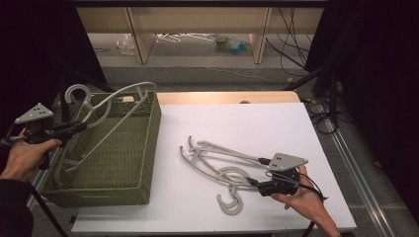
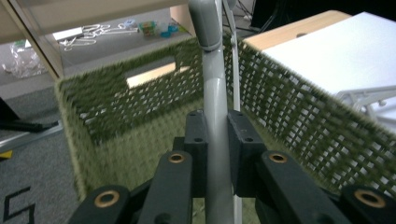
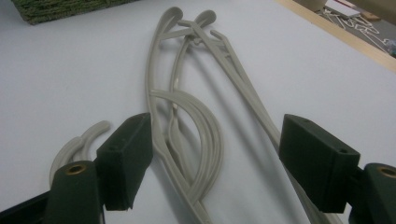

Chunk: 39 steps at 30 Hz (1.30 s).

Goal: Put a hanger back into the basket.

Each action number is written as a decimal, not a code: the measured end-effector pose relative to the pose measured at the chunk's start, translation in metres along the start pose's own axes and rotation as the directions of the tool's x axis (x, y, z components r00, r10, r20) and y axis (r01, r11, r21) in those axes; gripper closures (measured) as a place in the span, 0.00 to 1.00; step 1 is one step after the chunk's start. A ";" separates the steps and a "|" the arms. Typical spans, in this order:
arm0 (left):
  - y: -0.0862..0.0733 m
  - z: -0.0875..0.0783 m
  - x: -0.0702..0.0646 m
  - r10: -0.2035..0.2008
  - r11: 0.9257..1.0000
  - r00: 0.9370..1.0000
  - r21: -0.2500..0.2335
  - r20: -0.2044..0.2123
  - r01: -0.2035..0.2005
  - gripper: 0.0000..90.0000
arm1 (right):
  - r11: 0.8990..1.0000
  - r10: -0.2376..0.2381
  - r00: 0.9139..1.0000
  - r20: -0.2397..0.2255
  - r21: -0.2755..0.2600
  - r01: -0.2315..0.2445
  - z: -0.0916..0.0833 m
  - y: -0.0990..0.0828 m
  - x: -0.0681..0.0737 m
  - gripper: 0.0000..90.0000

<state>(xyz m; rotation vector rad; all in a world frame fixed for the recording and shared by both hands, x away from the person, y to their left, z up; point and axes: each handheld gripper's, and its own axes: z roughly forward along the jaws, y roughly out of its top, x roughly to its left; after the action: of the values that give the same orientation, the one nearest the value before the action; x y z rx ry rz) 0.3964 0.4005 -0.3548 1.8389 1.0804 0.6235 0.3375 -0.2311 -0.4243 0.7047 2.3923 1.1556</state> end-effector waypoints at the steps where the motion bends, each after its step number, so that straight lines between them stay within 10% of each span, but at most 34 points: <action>1: -0.003 0.000 0.001 -0.007 1.000 1.000 0.003 0.002 0.007 0.88 | 1.000 0.008 1.000 -0.006 0.016 -0.008 -0.001 0.000 0.000 0.30; 30: -0.022 0.016 0.010 -0.037 0.992 0.999 0.124 0.021 0.034 0.88 | 1.000 0.004 1.000 -0.011 0.025 -0.004 0.002 -0.001 0.000 0.29; 35: -0.023 0.027 0.007 -0.006 0.973 1.000 0.232 -0.004 0.007 0.88 | 1.000 0.001 1.000 -0.012 0.031 0.000 0.003 -0.001 0.000 0.29; 37: -0.024 0.029 0.009 0.028 0.951 1.000 0.308 -0.009 -0.024 0.88 | 1.000 0.002 1.000 -0.011 0.025 -0.002 0.004 -0.001 0.001 0.29; 39: -0.024 0.031 0.008 0.009 0.956 0.999 0.292 -0.033 0.001 0.87 | 1.000 0.002 1.000 -0.010 0.031 -0.001 0.003 0.000 0.000 0.29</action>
<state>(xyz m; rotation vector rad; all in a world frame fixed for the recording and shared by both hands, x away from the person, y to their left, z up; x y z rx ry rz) 0.4140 0.3993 -0.3911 2.0896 1.2444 0.5196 0.3388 -0.2293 -0.4265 0.7122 2.4228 1.1280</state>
